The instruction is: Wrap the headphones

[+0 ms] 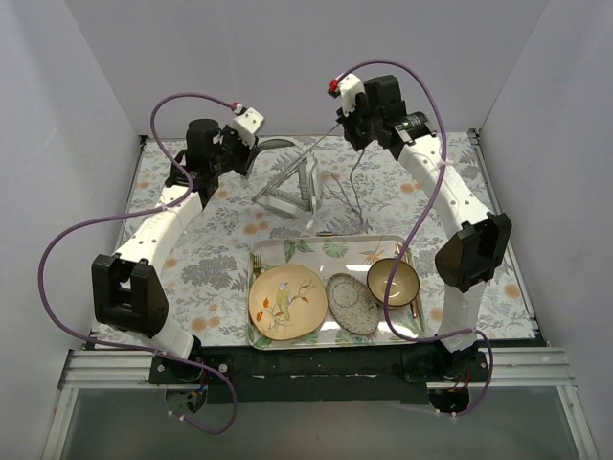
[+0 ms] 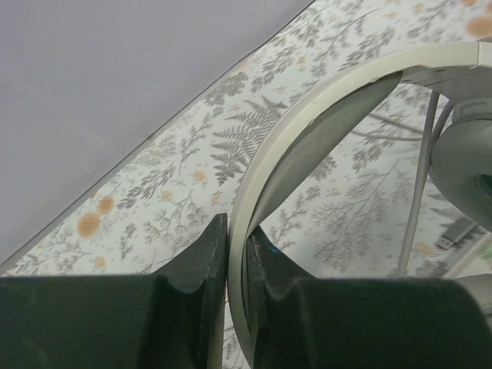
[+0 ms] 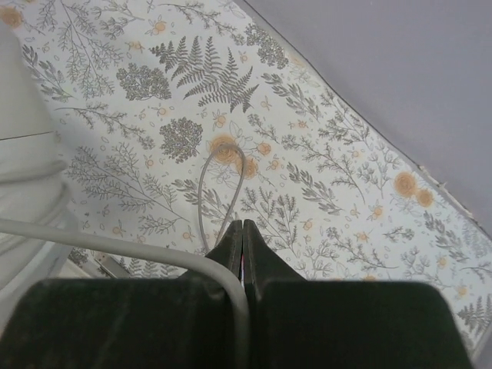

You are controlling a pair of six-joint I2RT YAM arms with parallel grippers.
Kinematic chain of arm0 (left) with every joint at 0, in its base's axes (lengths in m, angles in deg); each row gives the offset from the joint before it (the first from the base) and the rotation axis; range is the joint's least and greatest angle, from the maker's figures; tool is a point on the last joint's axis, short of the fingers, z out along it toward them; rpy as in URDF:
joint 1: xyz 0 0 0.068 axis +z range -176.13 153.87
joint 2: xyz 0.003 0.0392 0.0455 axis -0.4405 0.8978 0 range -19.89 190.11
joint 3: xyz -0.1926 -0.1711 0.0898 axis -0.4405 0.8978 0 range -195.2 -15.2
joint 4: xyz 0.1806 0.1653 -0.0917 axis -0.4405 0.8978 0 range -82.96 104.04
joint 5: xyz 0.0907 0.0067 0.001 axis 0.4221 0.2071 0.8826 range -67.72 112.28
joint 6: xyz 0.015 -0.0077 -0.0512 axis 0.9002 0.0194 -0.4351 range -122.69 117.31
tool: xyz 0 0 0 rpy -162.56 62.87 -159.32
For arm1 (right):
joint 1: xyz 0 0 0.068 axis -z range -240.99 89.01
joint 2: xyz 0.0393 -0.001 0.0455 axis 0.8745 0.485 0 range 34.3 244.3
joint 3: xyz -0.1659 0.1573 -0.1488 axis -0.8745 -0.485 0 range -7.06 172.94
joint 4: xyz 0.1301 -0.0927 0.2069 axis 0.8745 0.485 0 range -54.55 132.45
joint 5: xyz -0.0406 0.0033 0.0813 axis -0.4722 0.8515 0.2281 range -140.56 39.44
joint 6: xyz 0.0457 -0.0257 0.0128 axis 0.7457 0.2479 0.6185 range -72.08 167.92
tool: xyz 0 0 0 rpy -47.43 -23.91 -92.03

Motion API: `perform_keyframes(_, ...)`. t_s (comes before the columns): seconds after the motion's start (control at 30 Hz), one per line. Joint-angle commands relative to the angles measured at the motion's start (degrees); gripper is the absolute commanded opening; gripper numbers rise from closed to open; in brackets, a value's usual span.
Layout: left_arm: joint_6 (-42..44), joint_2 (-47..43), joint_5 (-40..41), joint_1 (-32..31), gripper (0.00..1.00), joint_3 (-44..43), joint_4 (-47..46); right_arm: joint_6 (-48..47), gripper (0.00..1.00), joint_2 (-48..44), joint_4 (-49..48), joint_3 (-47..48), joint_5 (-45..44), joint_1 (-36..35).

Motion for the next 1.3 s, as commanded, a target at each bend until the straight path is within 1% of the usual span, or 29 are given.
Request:
perform_keyframes(0.0,-5.8,-4.96,-9.92,1.28,0.0,-5.32,15.22,5.05,0.01,-4.52,-11.17,-4.05,5.17,6.3)
perform_keyframes(0.1,-8.44,-5.32,-12.47,1.28,0.0,-8.83,19.61,5.93,0.01,-5.75,-13.99,-7.4,6.93,6.83)
perform_keyframes(0.17,-8.98,-5.49,-15.36,1.19,0.0,-10.42,23.3,6.63,0.01,-5.67,-14.27,-7.76,7.82,7.27)
perform_keyframes(0.2,-10.46,-5.67,-18.25,1.19,0.0,-12.17,24.62,6.81,0.01,-5.4,-14.35,-7.68,8.95,7.36)
perform_keyframes(0.27,-13.89,-5.58,-19.15,1.28,0.0,-14.11,26.13,6.64,0.01,-5.14,-15.14,-8.46,11.24,7.62)
perform_keyframes(0.3,-16.17,-5.67,-18.89,1.28,0.0,-15.08,26.13,6.63,0.04,-5.22,-16.01,-9.25,14.47,7.71)
perform_keyframes(0.33,-20.63,-5.58,-18.54,1.45,0.0,-17.18,25.78,6.9,0.07,-5.75,-18.63,-11.78,16.24,7.71)
perform_keyframes(0.37,-22.93,-5.58,-18.54,1.45,0.0,-18.33,25.6,7.94,0.16,-6.01,-20.4,-13.11,18.17,7.71)
perform_keyframes(0.4,-24.61,-5.49,-19.15,1.37,0.0,-19.38,25.6,8.74,0.21,-6.36,-22.16,-14.87,22.37,7.71)
perform_keyframes(0.43,-28.19,-5.41,-20.2,1.45,0.0,-22.09,25.51,9.87,0.24,-6.98,-27.14,-17.93,24.67,7.71)
perform_keyframes(0.47,-29.8,-5.23,-20.91,1.37,0.0,-23.51,25.6,12.58,0.28,-7.24,-29.53,-19.61,27.13,7.62)
perform_keyframes(0.5,-31.47,-5.05,-21.43,1.36,0.0,-25.18,25.86,14.44,0.29,-7.33,-32.26,-20.85,32.38,7.62)
perform_keyframes(0.53,-33.57,-4.97,-22.31,1.36,0.0,-26.67,26.39,16.28,0.3,-7.42,-34.63,-21.9,34.78,7.53)
perform_keyframes(0.57,-35.68,-4.36,-22.49,1.36,0.0,-30.17,26.83,18.04,0.3,-7.6,-40.92,-24.79,36.54,7.36)
perform_keyframes(0.6,-37.27,-4.44,-22.58,1.36,0.0,-31.42,27.09,22.06,0.3,-8.21,-44.29,-26.47,37.87,6.49)
perform_keyframes(0.63,-38.5,-4.26,-22.84,1.36,0.0,-32.65,26.83,23.23,0.3,-8.47,-47.28,-28.66,37.88,5.87)
perform_keyframes(0.67,-40.69,-3.83,-22.76,1.36,0.0,-35.62,26.83,24.38,0.31,-8.74,-52.79,-31.55,37.53,5.34)
perform_keyframes(0.8,-45.71,-1.63,-20.57,1.45,0.0,-42.93,26.57,27.46,0.34,-6.73,-59.33,-34.66,34.37,2.09)
perform_keyframes(0.87,-46.95,-0.66,-17.07,1.37,0.0,-47.05,26.39,29.66,0.35,-5.49,-61.54,-35.53,33.05,1.3)
perform_keyframes(0.97,-48.62,1.45,-13.63,1.54,0.0,-51.02,26.13,32.38,0.37,-2.33,-64.09,-35.01,31.73,0.15)
perform_keyframes(1.03,-50.02,2.85,-13.0,1.45,0.0,-54.01,25.52,33.7,0.37,-0.13,-67.24,-34.66,31.46,-0.72)
perform_keyframes(1.17,-51.26,5.14,-11.95,1.54,0.0,-58.32,24.81,34.14,0.4,3.03,-68.32,-32.82,28.31,-2.83)
perform_keyframes(1.27,-51.17,6.11,-9.93,1.72,0.0,-61.48,24.46,34.49,0.41,5.23,-69.8,-32.46,27.51,-4.15)
